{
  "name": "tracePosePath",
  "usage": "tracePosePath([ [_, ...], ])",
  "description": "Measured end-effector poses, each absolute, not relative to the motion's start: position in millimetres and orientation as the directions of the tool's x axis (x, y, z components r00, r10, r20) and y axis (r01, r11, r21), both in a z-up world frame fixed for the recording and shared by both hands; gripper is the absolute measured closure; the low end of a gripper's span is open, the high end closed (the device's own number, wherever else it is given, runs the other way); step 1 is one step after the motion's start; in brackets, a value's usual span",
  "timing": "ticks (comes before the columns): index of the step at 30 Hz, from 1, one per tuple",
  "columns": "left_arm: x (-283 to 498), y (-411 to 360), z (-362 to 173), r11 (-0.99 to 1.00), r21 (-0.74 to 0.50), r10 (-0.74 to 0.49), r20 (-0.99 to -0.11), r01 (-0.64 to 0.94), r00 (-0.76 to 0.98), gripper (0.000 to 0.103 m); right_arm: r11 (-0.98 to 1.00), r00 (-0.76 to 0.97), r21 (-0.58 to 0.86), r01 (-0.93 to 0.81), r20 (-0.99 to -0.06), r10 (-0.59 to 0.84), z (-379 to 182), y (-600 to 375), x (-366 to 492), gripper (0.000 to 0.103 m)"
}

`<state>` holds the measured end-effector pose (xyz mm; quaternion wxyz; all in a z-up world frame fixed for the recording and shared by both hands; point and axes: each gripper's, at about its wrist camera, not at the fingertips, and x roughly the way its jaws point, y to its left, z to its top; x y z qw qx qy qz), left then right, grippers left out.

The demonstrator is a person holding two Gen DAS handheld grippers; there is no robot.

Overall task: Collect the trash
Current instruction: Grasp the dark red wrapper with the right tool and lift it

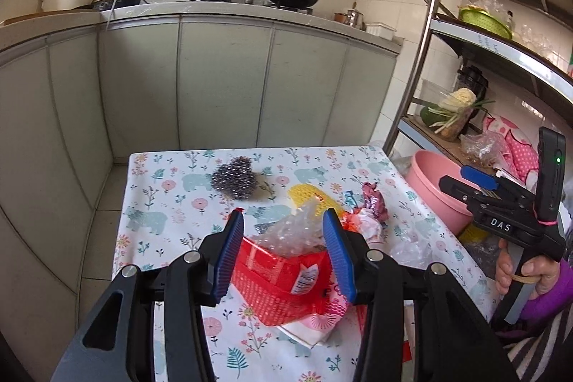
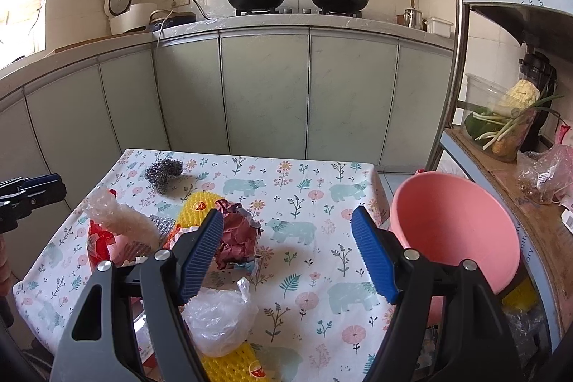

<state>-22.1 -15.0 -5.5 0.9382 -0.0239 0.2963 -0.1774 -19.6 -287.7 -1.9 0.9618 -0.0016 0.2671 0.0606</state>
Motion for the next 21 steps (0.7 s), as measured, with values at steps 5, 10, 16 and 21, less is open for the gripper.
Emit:
tracePosePath([
  [5, -10, -41, -13, 0.928, -0.092, -0.344, -0.585, 0.361, 0.734, 0.058, 0.984, 0.834, 0.075, -0.16, -0.523, 0.175, -7, -290, -22, 0.033],
  [10, 5, -52, -28, 0.931, -0.048, -0.307, -0.638, 0.361, 0.706, 0.06, 0.968, 0.796, 0.157, -0.196, -0.552, 0.25, -14, -294, -14, 0.041],
  [16, 13, -49, -34, 0.934, -0.044, -0.296, -0.648, 0.354, 0.702, 0.081, 0.942, 0.731, 0.227, -0.249, -0.593, 0.336, -24, -285, 11, 0.05],
  [21, 11, -44, -27, 0.933, -0.058, -0.311, -0.631, 0.356, 0.711, 0.086, 0.932, 0.68, 0.224, -0.284, -0.639, 0.36, -36, -265, 34, 0.061],
])
